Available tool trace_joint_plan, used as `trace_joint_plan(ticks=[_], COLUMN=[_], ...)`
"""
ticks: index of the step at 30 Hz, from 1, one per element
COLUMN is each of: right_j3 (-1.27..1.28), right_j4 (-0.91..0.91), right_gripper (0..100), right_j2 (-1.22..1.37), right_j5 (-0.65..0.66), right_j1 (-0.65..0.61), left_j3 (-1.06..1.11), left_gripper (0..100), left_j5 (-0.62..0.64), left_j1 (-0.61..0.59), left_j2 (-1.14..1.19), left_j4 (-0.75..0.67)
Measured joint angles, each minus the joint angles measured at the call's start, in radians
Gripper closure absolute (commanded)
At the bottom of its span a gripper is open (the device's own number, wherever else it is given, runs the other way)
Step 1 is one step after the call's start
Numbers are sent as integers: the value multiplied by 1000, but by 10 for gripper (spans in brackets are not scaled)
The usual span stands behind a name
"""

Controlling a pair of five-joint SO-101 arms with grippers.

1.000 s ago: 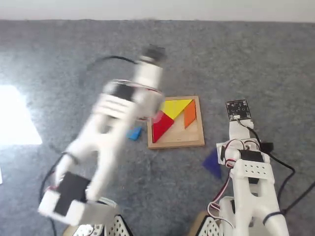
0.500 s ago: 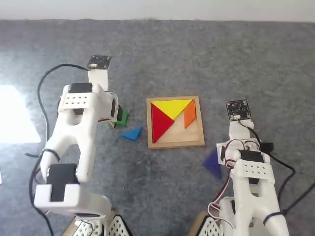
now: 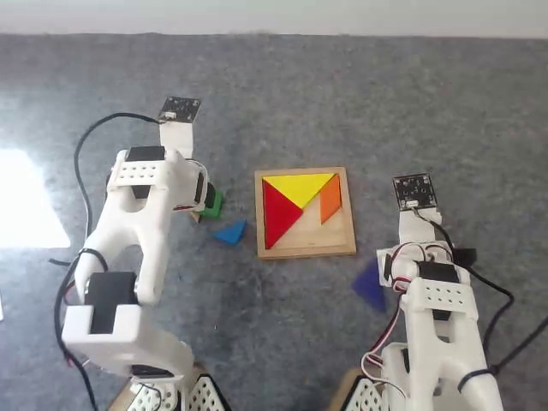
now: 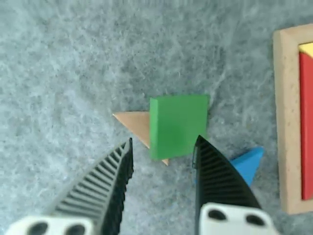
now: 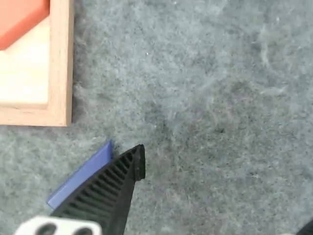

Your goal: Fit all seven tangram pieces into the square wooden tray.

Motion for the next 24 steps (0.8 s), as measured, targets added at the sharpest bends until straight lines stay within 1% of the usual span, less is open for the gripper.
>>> trace_joint_plan(ticks=[2, 4, 10, 15, 19, 24], right_j3=[0, 0, 0, 0, 0, 0], right_j4=[0, 0, 0, 0, 0, 0], right_gripper=[479, 479, 479, 479, 479, 479], right_j2=[0, 0, 0, 0, 0, 0], right_j5=[0, 0, 0, 0, 0, 0], right_j1=[0, 0, 0, 0, 0, 0], left_j3=[-9, -21, -38, -35, 12, 34], left_gripper=[805, 805, 806, 836, 837, 837], left_j5=[0, -3, 129, 176, 181, 184], left_j1=[-3, -31, -124, -124, -120, -80], left_j2=[0, 0, 0, 0, 0, 6], left_j4=[0, 0, 0, -18, -74, -89])
